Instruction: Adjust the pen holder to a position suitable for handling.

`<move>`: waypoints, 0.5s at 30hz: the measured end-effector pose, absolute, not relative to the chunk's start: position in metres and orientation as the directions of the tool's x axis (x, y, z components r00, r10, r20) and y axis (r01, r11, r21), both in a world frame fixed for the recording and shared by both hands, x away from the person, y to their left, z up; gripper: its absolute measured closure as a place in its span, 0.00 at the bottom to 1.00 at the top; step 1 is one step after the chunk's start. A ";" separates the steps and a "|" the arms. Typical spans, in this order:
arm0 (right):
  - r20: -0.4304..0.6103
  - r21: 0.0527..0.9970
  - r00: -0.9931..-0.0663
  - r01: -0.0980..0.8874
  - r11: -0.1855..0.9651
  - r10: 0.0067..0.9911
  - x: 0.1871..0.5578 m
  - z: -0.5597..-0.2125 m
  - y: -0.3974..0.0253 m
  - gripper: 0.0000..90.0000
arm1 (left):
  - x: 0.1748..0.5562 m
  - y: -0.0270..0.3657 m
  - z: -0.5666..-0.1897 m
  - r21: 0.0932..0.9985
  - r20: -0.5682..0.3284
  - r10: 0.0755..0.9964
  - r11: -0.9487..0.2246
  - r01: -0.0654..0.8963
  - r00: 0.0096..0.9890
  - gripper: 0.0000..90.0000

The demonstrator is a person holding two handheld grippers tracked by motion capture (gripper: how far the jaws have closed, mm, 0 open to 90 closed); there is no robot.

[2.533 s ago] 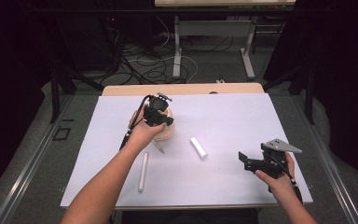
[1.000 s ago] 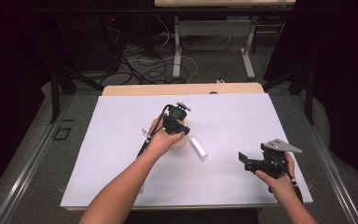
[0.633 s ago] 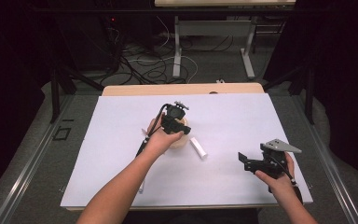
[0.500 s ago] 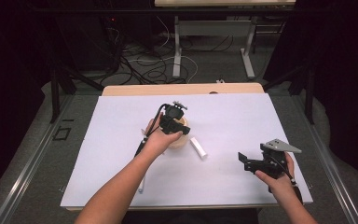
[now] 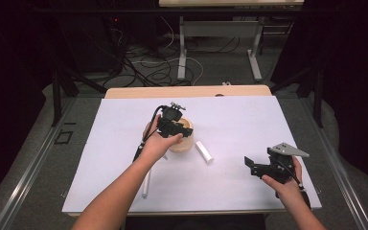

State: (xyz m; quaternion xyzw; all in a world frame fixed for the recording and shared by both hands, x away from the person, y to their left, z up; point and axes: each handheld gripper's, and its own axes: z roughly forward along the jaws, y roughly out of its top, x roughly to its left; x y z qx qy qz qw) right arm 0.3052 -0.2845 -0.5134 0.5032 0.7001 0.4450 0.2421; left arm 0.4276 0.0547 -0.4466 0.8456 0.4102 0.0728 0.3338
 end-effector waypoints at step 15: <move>0.105 0.867 -0.376 0.488 0.100 0.921 0.305 -0.513 -0.285 0.04 | 0.414 0.088 -0.440 0.670 -0.200 0.774 -0.340 0.660 0.601 0.49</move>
